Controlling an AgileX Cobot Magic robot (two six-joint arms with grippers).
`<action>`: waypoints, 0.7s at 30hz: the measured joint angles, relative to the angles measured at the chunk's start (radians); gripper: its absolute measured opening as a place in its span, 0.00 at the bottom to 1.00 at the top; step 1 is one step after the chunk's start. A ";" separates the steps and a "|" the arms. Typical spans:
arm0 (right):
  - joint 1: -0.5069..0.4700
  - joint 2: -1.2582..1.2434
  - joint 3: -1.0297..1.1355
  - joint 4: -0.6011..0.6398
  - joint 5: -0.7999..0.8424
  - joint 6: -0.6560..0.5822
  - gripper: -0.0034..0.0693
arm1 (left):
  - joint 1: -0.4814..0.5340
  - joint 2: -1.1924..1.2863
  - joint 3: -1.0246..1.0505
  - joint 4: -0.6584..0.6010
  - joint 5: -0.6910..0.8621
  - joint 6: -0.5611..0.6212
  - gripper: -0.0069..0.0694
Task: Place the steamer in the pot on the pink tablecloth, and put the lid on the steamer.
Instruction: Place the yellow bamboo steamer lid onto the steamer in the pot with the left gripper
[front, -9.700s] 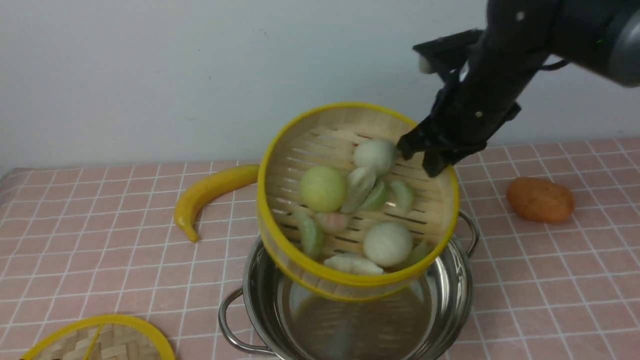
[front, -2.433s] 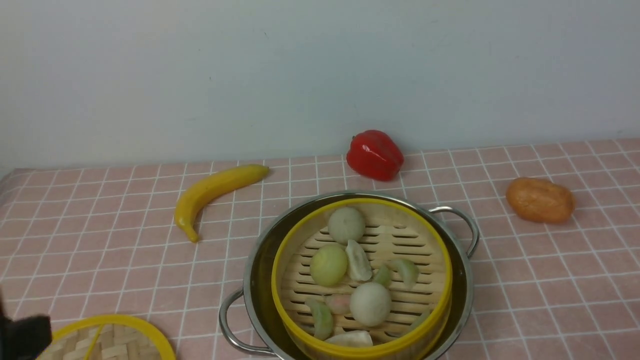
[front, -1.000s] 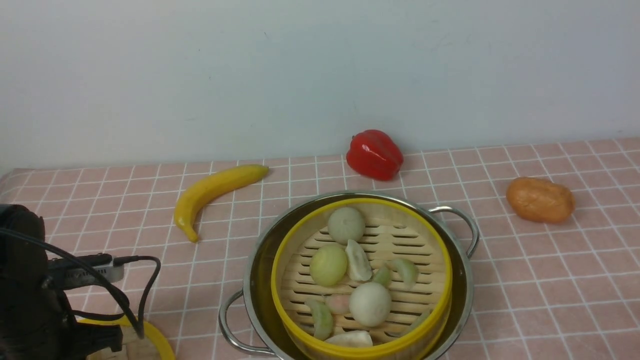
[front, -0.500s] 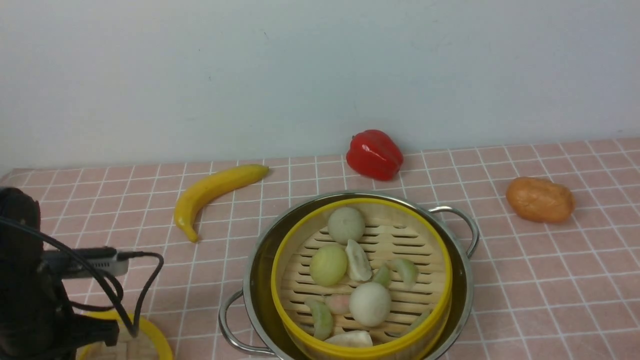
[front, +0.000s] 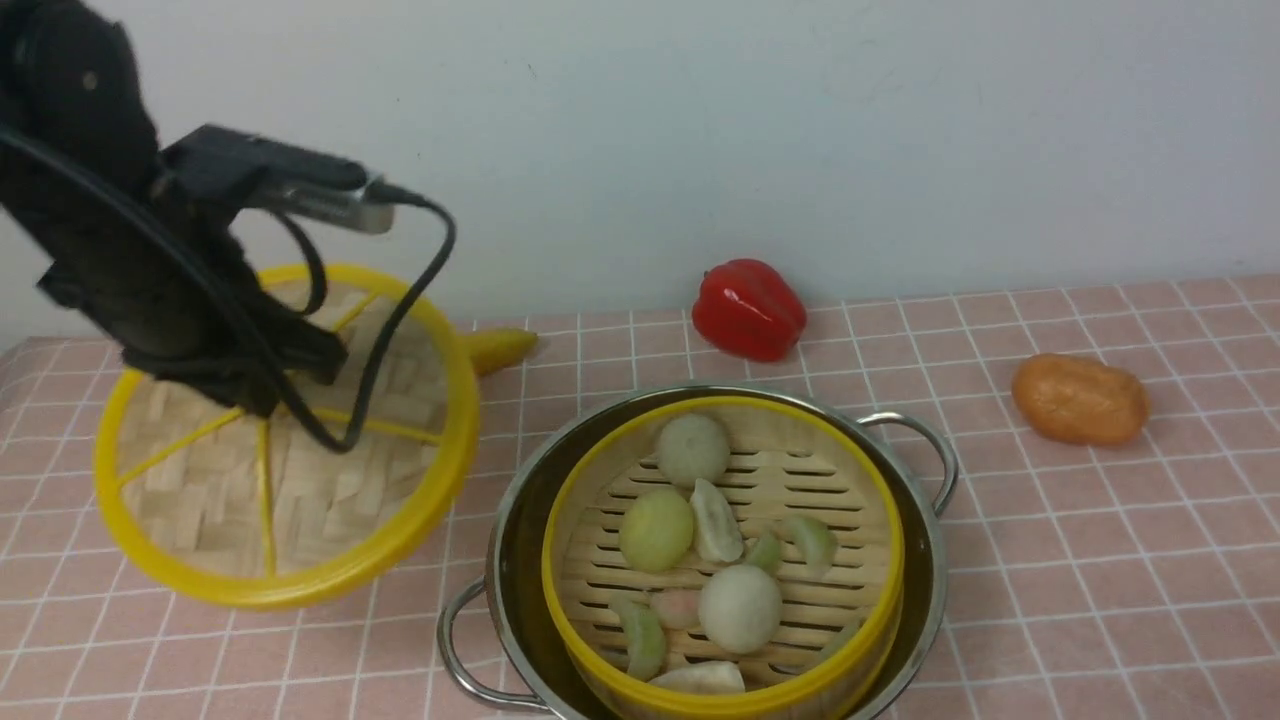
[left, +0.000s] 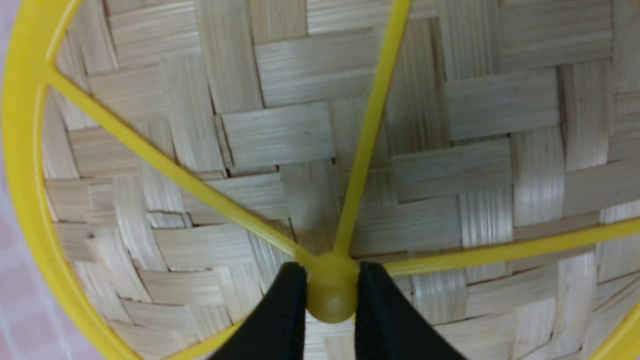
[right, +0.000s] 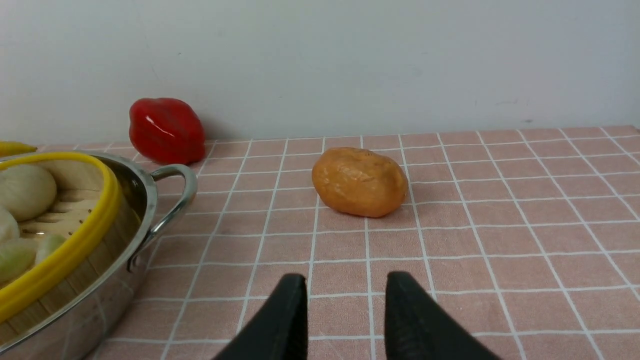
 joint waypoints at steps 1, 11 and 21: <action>0.000 0.000 0.000 0.000 0.000 0.000 0.38 | -0.037 0.023 -0.036 0.000 0.000 0.022 0.24; 0.000 0.000 0.000 0.000 0.000 0.000 0.38 | -0.372 0.199 -0.245 0.017 0.000 0.348 0.24; 0.000 0.000 0.000 0.000 0.000 0.000 0.38 | -0.554 0.257 -0.249 0.115 0.007 0.494 0.24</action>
